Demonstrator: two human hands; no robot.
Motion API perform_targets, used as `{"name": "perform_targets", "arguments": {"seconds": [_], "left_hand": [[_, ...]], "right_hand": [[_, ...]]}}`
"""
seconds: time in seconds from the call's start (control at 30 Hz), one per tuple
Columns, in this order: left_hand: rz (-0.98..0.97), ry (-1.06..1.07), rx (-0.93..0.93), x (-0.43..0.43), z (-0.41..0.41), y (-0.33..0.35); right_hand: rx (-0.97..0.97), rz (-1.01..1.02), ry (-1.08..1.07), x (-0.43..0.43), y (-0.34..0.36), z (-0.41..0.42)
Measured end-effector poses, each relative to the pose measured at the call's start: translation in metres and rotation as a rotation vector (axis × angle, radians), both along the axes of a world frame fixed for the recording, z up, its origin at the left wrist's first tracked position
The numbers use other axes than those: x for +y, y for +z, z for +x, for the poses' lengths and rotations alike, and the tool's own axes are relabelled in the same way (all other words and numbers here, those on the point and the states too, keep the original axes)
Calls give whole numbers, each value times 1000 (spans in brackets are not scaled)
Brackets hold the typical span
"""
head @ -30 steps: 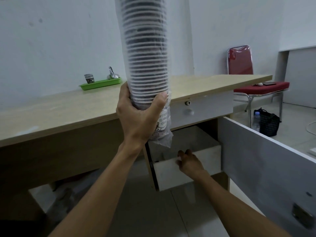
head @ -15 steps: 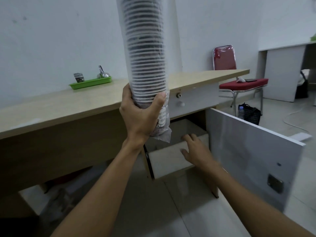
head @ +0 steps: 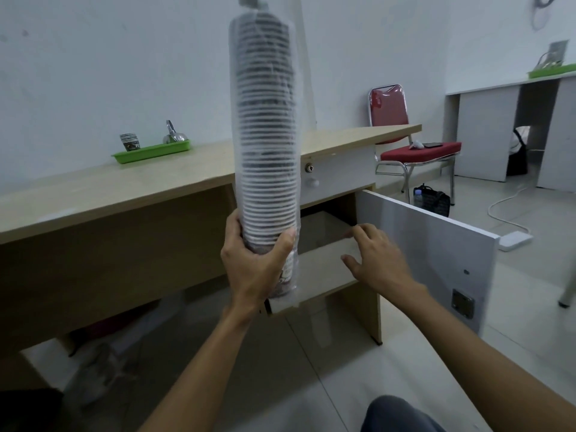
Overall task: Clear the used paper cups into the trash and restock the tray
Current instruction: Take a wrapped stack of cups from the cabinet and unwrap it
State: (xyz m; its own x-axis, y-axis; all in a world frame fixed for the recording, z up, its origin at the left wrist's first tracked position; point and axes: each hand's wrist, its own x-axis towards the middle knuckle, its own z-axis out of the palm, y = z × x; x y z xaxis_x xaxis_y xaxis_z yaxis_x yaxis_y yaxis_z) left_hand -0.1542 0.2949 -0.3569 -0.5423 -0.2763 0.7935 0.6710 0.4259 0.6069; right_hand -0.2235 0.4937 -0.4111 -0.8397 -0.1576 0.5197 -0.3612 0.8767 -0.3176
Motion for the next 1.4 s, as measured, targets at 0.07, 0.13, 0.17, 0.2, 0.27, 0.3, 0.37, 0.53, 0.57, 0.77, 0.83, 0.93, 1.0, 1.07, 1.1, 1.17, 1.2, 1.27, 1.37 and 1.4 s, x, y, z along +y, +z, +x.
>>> {"name": "perform_targets", "arguments": {"seconds": [0.07, 0.13, 0.17, 0.2, 0.27, 0.3, 0.37, 0.53, 0.57, 0.77, 0.83, 0.93, 1.0, 1.07, 1.1, 1.17, 1.2, 1.27, 1.37, 1.4], "left_hand": [[7, -36, -28, -1, 3, -8], [21, -72, -66, 0, 5, -14], [28, -81, -79, 0, 4, -16], [34, -92, -93, 1, 4, -19], [40, -121, -120, 2, 2, -24], [37, -136, -132, 3, 1, -27], [27, -164, -154, 5, -1, -32], [11, -176, -200, 8, -3, -45], [7, -178, -211, 8, -2, -46], [4, -171, -228, 9, 0, -49], [6, -163, -218, 7, 0, -49], [-3, -154, -216, 2, 2, -51], [-5, -141, -211, -2, 4, -52], [-3, -129, -210, -7, 6, -54], [-2, -121, -214, -9, 7, -56], [1, -100, -222, -16, 9, -58], [3, -93, -228, -19, 10, -59], [11, -72, -237, -26, 12, -61], [22, -35, -235, -39, 14, -63], [25, -25, -234, -43, 15, -64]], "right_hand": [[16, 37, -22, 7, 7, 1], [37, 72, -55, 14, 15, 2], [48, 91, -75, 17, 20, 3], [55, 109, -96, 20, 23, 3], [69, 146, -134, 26, 29, 3], [72, 166, -150, 30, 31, 2], [75, 196, -176, 36, 33, 2], [67, 285, -249, 49, 38, -2], [56, 304, -271, 51, 38, -3], [-125, 320, -382, 55, 42, -5], [-137, 311, -379, 52, 44, -3], [-148, 267, -328, 44, 51, 1], [-150, 211, -250, 37, 60, 4], [-176, 134, -165, 28, 69, 8], [-192, 108, -135, 23, 72, 9], [-209, 75, -104, 13, 75, 8], [-209, 56, -93, 7, 75, 8], [-192, -9, -64, -7, 73, 7], [-151, -127, -27, -30, 67, 4], [-132, -166, -23, -38, 63, 3]]}}
